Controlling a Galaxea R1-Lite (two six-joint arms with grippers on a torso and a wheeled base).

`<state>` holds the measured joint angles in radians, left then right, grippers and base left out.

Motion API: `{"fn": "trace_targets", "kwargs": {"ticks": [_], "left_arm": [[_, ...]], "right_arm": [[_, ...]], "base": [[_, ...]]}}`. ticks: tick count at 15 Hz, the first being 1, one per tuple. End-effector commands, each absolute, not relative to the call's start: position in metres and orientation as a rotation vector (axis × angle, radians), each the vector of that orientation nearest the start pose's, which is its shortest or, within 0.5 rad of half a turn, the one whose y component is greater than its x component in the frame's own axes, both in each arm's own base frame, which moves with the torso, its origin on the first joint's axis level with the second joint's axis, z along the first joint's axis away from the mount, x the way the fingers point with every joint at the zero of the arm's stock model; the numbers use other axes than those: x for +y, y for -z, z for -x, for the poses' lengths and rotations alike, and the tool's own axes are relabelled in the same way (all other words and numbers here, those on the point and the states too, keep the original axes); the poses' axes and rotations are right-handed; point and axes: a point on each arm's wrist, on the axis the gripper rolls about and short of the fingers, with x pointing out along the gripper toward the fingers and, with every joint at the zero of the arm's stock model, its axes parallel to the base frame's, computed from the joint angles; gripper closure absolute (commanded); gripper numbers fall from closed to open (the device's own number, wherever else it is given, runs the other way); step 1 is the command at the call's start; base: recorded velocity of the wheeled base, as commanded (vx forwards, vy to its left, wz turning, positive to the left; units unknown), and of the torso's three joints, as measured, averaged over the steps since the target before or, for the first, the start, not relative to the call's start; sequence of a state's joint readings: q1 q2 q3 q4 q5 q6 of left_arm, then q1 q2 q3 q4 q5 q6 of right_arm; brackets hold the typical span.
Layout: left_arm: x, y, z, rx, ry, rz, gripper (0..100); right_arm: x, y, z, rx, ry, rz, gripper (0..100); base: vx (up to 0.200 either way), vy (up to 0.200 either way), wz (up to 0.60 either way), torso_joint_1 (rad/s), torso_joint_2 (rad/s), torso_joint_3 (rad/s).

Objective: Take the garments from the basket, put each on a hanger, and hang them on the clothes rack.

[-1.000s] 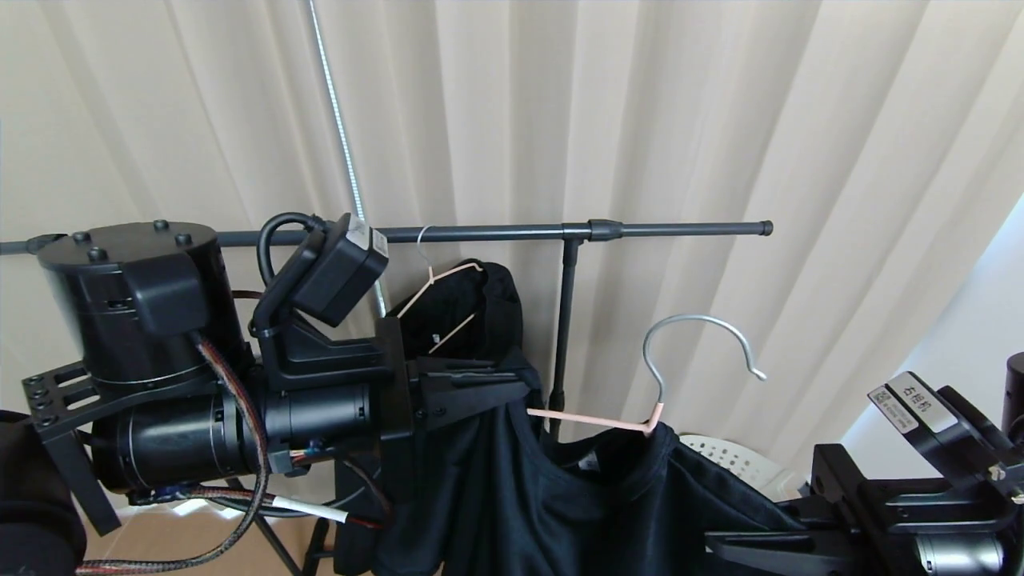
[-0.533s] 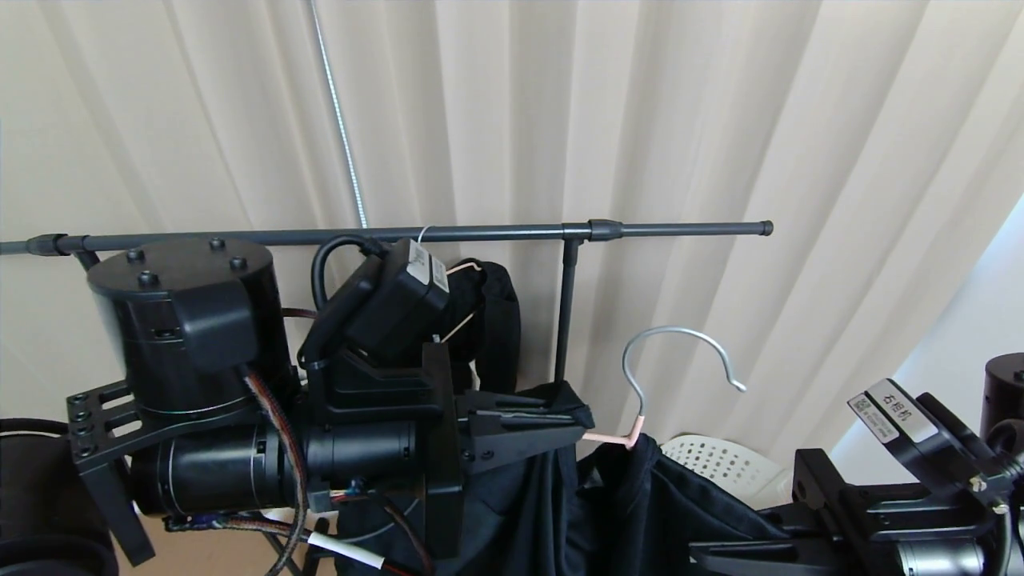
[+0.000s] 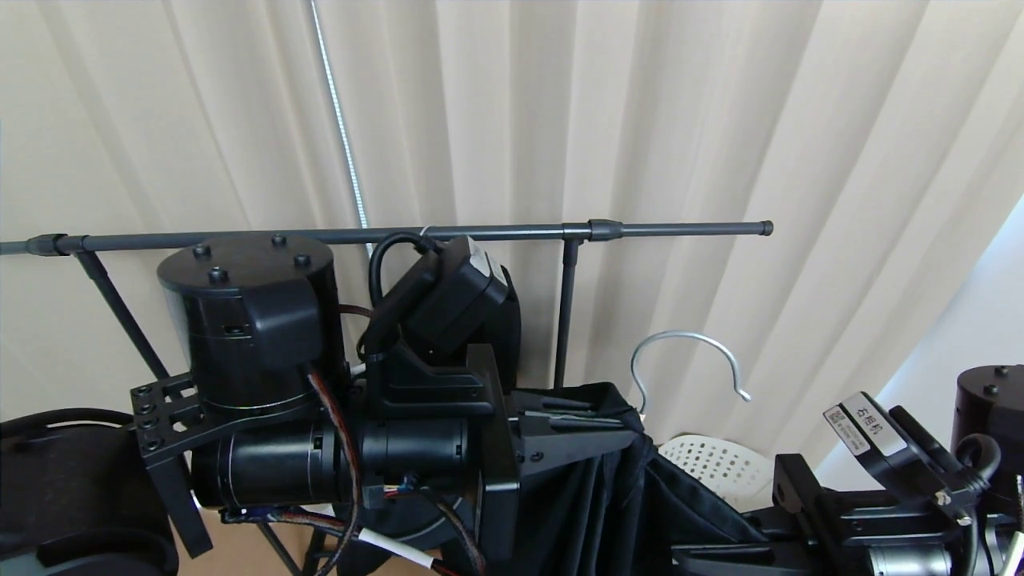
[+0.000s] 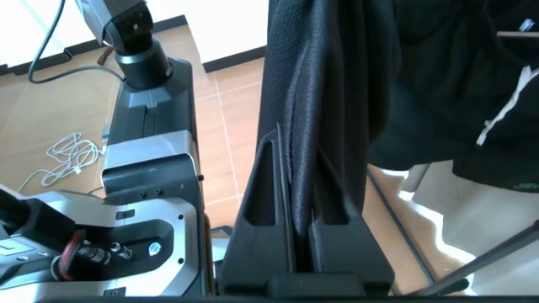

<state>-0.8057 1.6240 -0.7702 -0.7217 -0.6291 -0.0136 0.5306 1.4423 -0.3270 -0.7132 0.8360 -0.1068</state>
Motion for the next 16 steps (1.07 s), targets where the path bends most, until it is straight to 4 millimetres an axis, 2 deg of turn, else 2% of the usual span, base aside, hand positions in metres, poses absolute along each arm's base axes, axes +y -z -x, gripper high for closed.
{"fn": "trace_targets", "kwargs": {"ticks": [1,2,3,7,11,15,16], "left_arm": [[-0.217,-0.201,-0.188,0.166,1.435,-0.006,100],[-0.217,-0.201,-0.188,0.167,1.429,-0.007,100],[-0.217,-0.200,-0.189,0.168,1.417,-0.009,0],[-0.211,-0.200,-0.191,0.161,1.378,-0.022,0],[-0.190,-0.197,-0.193,0.120,1.298,-0.089,0],[-0.172,-0.195,-0.187,0.104,1.221,-0.121,0],[-0.160,-0.196,-0.185,0.093,1.169,-0.137,0]], "right_arm": [[0.112,-0.136,-0.159,0.358,-1.368,0.023,100],[0.112,-0.137,-0.159,0.353,-1.367,0.023,100],[0.112,-0.137,-0.159,0.347,-1.367,0.024,100],[0.111,-0.138,-0.159,0.312,-1.356,0.028,100],[0.109,-0.137,-0.160,0.317,-1.346,0.024,100],[0.107,-0.137,-0.161,0.318,-1.338,0.021,100],[0.107,-0.137,-0.161,0.316,-1.335,0.021,100]], "base": [[0.000,0.000,0.00,0.000,0.00,0.000],[0.000,0.000,0.00,0.000,0.00,0.000],[0.000,0.000,0.00,0.000,0.00,0.000],[0.000,0.000,0.00,0.000,0.00,0.000],[0.000,0.000,0.00,0.000,0.00,0.000],[0.000,0.000,0.00,0.000,0.00,0.000],[0.000,0.000,0.00,0.000,0.00,0.000]]}}
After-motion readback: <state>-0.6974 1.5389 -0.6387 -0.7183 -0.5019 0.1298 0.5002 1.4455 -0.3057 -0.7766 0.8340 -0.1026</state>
